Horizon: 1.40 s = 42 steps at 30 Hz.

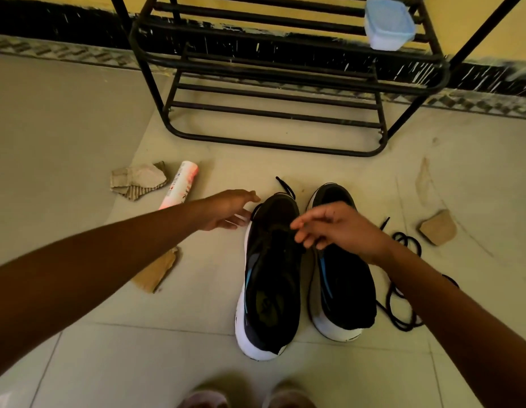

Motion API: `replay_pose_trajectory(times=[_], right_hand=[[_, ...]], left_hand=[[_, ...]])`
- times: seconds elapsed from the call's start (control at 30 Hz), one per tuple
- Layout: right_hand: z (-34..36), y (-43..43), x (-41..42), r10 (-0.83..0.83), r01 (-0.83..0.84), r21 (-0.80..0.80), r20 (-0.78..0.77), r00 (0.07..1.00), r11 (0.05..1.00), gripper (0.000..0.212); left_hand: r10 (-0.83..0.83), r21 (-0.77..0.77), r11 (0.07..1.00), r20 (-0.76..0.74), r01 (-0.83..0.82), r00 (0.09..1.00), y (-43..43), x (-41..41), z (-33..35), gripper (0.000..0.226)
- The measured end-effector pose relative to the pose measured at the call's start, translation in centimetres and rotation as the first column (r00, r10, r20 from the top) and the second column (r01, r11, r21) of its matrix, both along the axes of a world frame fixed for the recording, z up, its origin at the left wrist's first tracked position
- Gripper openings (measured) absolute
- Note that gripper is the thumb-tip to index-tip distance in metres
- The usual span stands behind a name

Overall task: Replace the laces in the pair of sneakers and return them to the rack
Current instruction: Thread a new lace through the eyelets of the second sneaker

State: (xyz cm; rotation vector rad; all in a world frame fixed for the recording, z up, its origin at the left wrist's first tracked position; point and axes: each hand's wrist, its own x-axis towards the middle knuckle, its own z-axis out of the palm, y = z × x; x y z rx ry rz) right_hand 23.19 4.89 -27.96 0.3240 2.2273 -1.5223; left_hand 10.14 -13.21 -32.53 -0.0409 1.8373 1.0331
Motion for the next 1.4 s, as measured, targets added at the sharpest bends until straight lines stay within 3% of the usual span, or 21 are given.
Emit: replay_pose_trajectory(times=[0.1, 0.23, 0.37, 0.5, 0.63, 0.7, 0.73, 0.8, 0.87, 0.93, 1.03, 1.17, 1.27, 1.4], right_hand=[[1.7, 1.3, -0.8, -0.31, 0.3, -0.098, -0.125, 0.942, 0.949, 0.021], [3.8, 2.6, -1.6, -0.629, 0.555, -0.37, -0.115, 0.769, 0.745, 0.031], [4.6, 3.1, -1.4, -0.649, 0.529, -0.422, -0.216, 0.73, 0.736, 0.017], [5.9, 3.5, -1.5, -0.598, 0.463, -0.379, -0.485, 0.638, 0.801, 0.016], [8.0, 4.2, -2.1, -0.519, 0.38, -0.376, -0.748, 0.413, 0.845, 0.016], [8.5, 3.9, -2.1, -0.555, 0.402, -0.414, -0.752, 0.355, 0.817, 0.02], [8.5, 3.5, -2.1, -0.594, 0.444, -0.424, -0.711, 0.376, 0.789, 0.023], [7.3, 2.2, -1.9, -0.644, 0.562, -0.345, -0.569, 0.512, 0.752, 0.025], [4.8, 0.9, -1.5, -0.64, 0.609, -0.203, -0.317, 0.7, 0.767, 0.02], [2.2, -0.3, -0.9, -0.625, 0.602, -0.195, -0.091, 0.775, 0.775, 0.014], [-1.1, -1.4, -0.1, -0.602, 0.595, -0.171, 0.017, 0.799, 0.785, 0.015], [-3.1, -1.8, 0.3, -0.557, 0.55, -0.102, -0.047, 0.829, 0.829, 0.011], [-3.4, -1.9, 0.1, -0.499, 0.505, 0.035, -0.102, 0.86, 0.862, 0.018], [-4.1, -1.8, -0.2, -0.449, 0.465, 0.149, -0.13, 0.884, 0.873, 0.023]], left_hand=[[0.002, -0.006, 1.0, 0.011, -0.002, 1.0, 1.1, 0.0, -0.7, 0.032], [0.084, 0.056, 0.995, -0.029, -0.082, 0.996, 1.7, -0.2, -1.5, 0.013], [0.257, 0.245, 0.939, -0.041, -0.24, 0.966, 1.7, -0.7, -1.1, 0.009], [0.447, 0.427, 0.798, 0.055, -0.426, 0.893, 1.4, -1.3, 0.0, 0.025], [0.447, 0.534, 0.747, 0.036, -0.396, 0.894, 0.8, -1.5, 1.8, 0.033], [0.409, 0.551, 0.777, -0.074, -0.305, 0.909, 0.6, -1.6, 2.6, 0.032], [0.328, 0.511, 0.839, -0.203, -0.186, 0.923, 0.4, -1.6, 2.8, 0.03], [-0.001, 0.242, 0.959, -0.517, 0.147, 0.856, 0.3, -1.6, 3.1, 0.029], [-0.3, -0.052, 0.938, -0.617, 0.343, 0.727, 0.2, -1.1, 2.7, 0.034], [-0.456, -0.211, 0.88, -0.627, 0.425, 0.632, 0.1, 0.1, 2.4, 0.036], [-0.522, -0.261, 0.833, -0.662, 0.488, 0.538, -0.1, 2.1, 2.2, 0.031], [-0.528, -0.261, 0.818, -0.696, 0.513, 0.487, 0.2, 4.8, 2.4, 0.023], [-0.581, -0.335, 0.788, -0.681, 0.517, 0.444, 0.6, 6.0, 2.0, 0.028], [-0.572, -0.375, 0.811, -0.669, 0.45, 0.475, 1.2, 6.8, 1.2, 0.033]])
